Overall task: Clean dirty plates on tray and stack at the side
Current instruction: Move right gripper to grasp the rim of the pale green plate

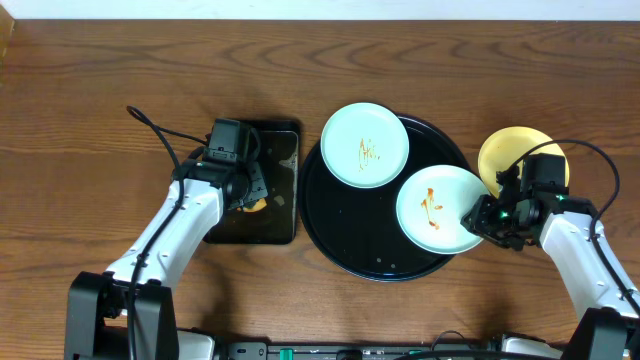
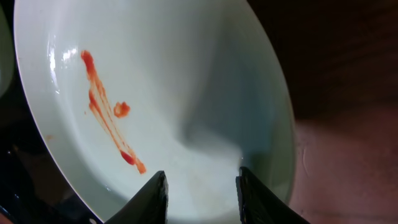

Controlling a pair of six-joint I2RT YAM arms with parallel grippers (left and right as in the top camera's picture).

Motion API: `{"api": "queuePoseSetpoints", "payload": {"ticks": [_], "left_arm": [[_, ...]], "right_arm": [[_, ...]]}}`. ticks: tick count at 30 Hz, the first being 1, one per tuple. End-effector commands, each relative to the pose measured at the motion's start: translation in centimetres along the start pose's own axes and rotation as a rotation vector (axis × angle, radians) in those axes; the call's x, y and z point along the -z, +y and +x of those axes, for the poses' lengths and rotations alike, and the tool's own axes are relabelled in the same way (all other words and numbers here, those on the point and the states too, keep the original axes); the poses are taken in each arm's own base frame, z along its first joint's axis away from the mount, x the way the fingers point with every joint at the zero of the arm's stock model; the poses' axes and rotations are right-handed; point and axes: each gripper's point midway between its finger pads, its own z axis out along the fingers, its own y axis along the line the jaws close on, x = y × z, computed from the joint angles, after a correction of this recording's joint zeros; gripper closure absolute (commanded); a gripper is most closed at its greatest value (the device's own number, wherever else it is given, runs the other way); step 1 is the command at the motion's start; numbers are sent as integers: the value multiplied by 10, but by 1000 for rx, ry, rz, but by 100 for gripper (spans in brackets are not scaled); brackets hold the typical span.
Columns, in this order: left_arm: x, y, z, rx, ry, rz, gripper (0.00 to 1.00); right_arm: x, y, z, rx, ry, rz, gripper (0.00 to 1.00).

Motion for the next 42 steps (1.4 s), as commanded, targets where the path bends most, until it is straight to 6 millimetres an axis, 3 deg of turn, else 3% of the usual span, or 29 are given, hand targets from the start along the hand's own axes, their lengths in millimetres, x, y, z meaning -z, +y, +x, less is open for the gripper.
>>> {"api": "queuePoseSetpoints", "payload": {"ticks": [1,8,15,21,25,33,38,42], "left_arm": [[-2,5,3,-9,7,-18,91],[-2,5,3,-9,7,-18,91],[-2,5,3,-9,7,-18,91],[-2,5,3,-9,7,-18,91],[-2,5,3,-9,7,-18,91],[-2,6,3,-9,7,-18,91],[-2,5,3,-9,7,-18,91],[-2,5,3,-9,8,-15,91]], "right_arm": [[-2,-2,7,-27,24,19,65],[1,16,10,23,45,-77,63],[25,27,-10,97,-56,-93,60],[40,2,-19,101,-146,72,60],[37,-15,-14,64,-129,160,61],[10,-26,6,38,-21,167,62],[3,-18,8,35,6,113,71],[2,-11,9,40,12,75,86]]}}
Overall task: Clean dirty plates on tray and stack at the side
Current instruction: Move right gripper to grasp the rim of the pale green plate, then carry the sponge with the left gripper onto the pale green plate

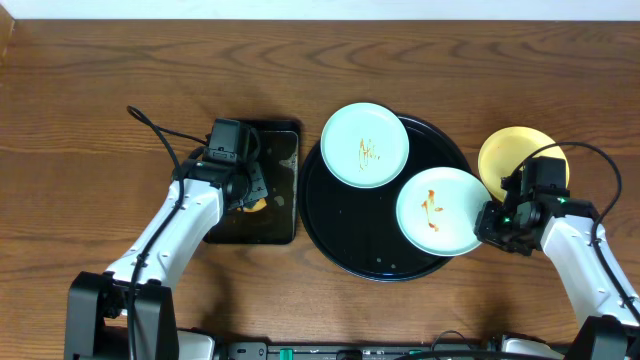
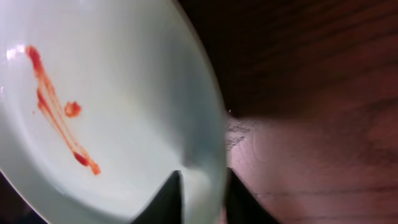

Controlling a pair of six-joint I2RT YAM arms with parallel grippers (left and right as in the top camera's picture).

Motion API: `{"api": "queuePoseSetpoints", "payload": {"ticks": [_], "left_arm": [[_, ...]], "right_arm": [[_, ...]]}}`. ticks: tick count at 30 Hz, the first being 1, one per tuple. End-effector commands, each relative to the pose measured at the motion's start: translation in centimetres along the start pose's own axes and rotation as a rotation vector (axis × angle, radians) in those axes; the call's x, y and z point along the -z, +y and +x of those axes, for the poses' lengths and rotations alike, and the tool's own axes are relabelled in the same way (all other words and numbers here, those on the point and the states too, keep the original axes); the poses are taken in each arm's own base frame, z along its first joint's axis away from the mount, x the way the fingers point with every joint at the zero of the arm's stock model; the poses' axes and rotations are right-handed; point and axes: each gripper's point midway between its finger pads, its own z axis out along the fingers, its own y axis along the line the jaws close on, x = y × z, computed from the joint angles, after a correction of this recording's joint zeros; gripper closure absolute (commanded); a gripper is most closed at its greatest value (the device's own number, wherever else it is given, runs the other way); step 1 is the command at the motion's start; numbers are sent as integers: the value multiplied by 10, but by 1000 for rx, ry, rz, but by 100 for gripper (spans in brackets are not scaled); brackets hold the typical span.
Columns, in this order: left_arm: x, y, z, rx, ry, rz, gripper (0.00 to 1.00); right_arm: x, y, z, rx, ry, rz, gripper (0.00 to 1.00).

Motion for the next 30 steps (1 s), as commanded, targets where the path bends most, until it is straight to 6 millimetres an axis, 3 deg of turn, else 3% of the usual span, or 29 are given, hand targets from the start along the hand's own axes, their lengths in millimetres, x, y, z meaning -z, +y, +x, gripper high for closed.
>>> {"api": "queuePoseSetpoints", "payload": {"ticks": [1,4,12,18,23,30], "left_arm": [[-2,5,4,-9,9,-14,91],[-2,4,4,-9,10,-12,91],[-2,2,5,-15,13,-5,91],[-2,-14,12,-54,23,32,92],[0,-45,23,-124,30,108,92],[9,-107,48,-264,40,276,92]], "right_arm": [[-2,12,5,19,22,-59,89],[-2,12,6,21,27,-58,99],[-4,27,16,87,53,-63,99],[-7,46,28,148,79,-80,99],[-9,60,37,169,94,-85,99],[-12,71,43,197,88,-67,99]]}}
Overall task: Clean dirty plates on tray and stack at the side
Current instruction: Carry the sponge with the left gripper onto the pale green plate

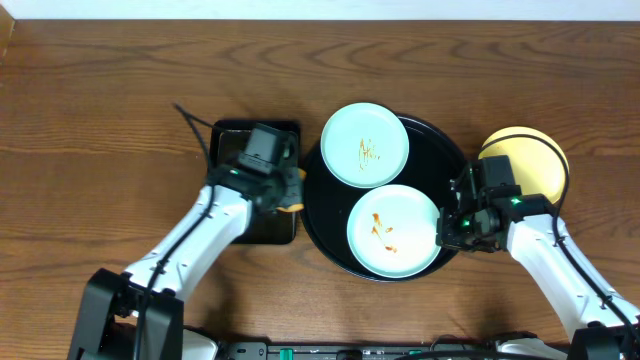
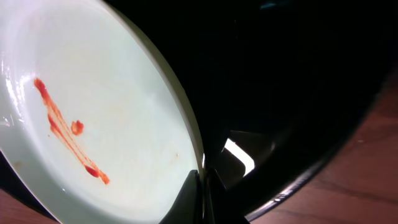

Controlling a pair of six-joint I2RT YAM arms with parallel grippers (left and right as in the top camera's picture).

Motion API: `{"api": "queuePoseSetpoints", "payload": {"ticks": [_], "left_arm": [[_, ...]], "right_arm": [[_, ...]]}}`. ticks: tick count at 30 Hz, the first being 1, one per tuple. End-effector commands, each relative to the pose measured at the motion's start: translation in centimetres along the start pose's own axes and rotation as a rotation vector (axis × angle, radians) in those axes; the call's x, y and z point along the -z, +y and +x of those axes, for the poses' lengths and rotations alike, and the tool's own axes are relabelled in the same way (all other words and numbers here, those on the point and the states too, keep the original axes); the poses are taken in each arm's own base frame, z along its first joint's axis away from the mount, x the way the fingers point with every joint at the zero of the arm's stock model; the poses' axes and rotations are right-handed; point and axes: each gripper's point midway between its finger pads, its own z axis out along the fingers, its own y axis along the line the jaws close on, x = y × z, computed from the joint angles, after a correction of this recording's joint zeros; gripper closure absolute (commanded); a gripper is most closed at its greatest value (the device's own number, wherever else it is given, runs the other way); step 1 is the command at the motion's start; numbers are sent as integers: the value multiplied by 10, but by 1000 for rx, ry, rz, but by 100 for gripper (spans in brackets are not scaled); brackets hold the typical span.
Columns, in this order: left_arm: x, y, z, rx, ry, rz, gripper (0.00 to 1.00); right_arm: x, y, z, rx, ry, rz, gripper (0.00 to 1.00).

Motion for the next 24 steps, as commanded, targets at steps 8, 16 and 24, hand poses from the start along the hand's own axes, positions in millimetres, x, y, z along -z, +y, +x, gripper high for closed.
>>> {"api": "queuePoseSetpoints", "payload": {"ticks": [8,16,24], "left_arm": [[-2,-96,48,-78,67,211,92],[-20,-154,93,-74,126,291,92],[-48,-187,143,-162,185,328,92]], "right_arm": [[-3,0,4,-39,5,28,99],[-3,0,5,-39,8,29,99],[-3,0,5,-40,10,31,99]]}}
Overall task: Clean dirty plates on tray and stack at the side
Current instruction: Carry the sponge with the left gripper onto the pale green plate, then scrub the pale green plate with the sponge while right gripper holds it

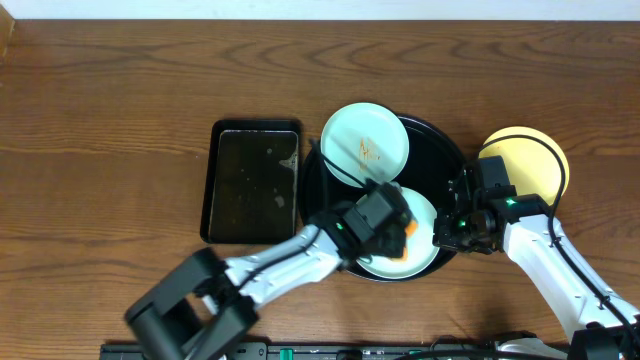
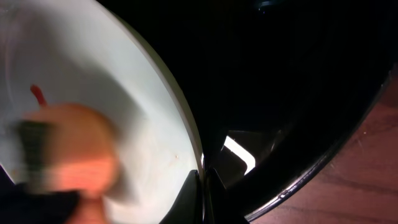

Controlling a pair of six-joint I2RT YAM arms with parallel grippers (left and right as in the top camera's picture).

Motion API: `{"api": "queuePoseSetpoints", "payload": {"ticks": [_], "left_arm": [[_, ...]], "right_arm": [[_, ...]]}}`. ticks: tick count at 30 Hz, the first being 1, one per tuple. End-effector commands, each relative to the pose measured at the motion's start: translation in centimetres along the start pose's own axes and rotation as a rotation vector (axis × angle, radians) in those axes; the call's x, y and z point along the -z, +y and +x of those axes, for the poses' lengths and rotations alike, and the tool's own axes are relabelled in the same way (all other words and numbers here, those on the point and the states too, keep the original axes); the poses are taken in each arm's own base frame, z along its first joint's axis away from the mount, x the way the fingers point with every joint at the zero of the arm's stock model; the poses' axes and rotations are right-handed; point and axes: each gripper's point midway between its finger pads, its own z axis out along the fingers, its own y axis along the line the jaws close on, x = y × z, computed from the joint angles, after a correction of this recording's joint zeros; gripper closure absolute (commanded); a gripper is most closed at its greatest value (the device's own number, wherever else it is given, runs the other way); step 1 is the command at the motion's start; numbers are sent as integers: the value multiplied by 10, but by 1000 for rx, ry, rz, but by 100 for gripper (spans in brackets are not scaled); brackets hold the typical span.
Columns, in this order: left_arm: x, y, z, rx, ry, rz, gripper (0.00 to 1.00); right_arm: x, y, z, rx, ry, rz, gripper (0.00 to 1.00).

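A pale green plate (image 1: 424, 216) lies at the front of the round black tray (image 1: 442, 160). My right gripper (image 1: 441, 238) is shut on its right rim. In the right wrist view the fingers (image 2: 202, 194) pinch the plate (image 2: 124, 81) edge, and a bit of red sauce (image 2: 37, 93) shows. My left gripper (image 1: 396, 230) is shut on an orange sponge (image 1: 409, 231), which sits on this plate and shows as a blur (image 2: 81, 149) in the right wrist view. A second stained plate (image 1: 365, 145) lies at the tray's back.
A yellow plate (image 1: 527, 160) sits on the table right of the round tray. A black rectangular tray (image 1: 250, 182) stands to the left of it. My left arm reaches diagonally across the table's front towards the round tray.
My left gripper, with the sponge, was at the rectangular tray's right edge and is now over the front plate, with the sponge on the plate. My right gripper holds the same rim.
At first the left gripper was down in the rectangular tray and the right jaws stood open around the rim of the plate at the round tray's right edge. They then narrowed, then were shut with the plate at the tray's front middle. Now the sponge is on it.
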Motion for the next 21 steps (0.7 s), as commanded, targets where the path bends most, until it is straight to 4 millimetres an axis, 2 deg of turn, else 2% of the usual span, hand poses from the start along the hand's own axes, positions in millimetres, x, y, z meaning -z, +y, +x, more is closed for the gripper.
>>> {"api": "queuePoseSetpoints", "payload": {"ticks": [1,4,10,14,18,19,21], "left_arm": [[-18,0,25,-3,55,-17,92],[-22,17,26,1,46,-90,92],[-13,60,-3,74,-33,-222,92],[-7,78,-21,135,-63,-240,92],[-3,91,-30,169,-75,-256,92],[-3,93,-30,174,-75,-260,92],[-2,96,-31,182,-75,-265,92]], "right_arm": [[-2,-1,3,-9,8,11,99],[-2,-1,4,-9,12,13,99],[-2,-2,7,-11,22,17,99],[-2,-2,7,-11,22,17,99],[-2,-2,7,-11,22,17,99],[-2,-2,6,-11,22,16,97],[-2,1,4,-6,15,0,76]]}}
